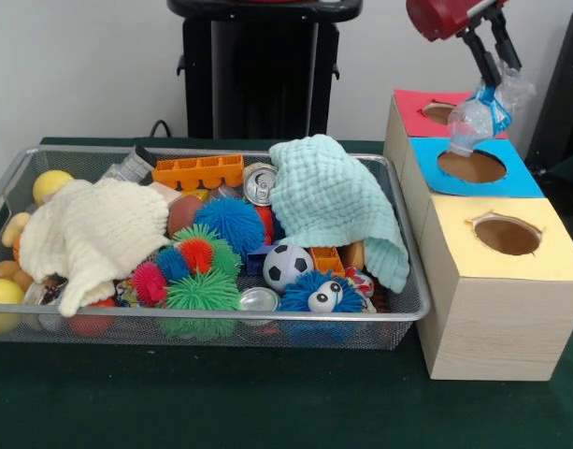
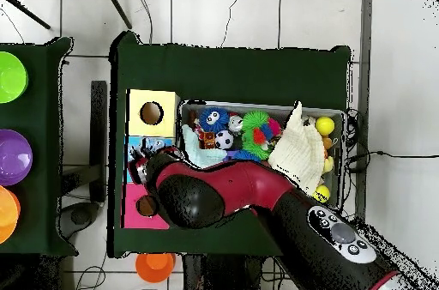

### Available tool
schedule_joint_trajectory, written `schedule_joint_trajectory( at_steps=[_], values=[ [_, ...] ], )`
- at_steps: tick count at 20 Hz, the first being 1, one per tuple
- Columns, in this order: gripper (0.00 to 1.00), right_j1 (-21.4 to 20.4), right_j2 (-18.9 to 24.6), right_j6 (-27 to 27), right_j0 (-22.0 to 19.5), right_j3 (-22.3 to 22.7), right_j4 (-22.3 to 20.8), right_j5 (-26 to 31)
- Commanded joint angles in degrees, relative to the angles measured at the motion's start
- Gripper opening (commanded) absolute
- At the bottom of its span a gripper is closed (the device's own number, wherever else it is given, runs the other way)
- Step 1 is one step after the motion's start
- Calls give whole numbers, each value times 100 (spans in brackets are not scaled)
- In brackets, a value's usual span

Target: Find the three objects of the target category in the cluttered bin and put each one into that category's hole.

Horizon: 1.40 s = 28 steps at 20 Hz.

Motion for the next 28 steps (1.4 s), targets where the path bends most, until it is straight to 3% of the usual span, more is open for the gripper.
schedule_joint_trajectory(
  at_steps=[1,5,12,18,28],
  values=[
    [0,351,-109,487,-171,326,-323,-150],
    [0,474,-97,455,-215,334,-376,-200],
    [0,777,-448,328,-32,155,-685,-247],
    [0,895,-379,464,-46,153,-849,-384],
    [0,853,-387,615,-43,182,-996,-452]
  ],
)
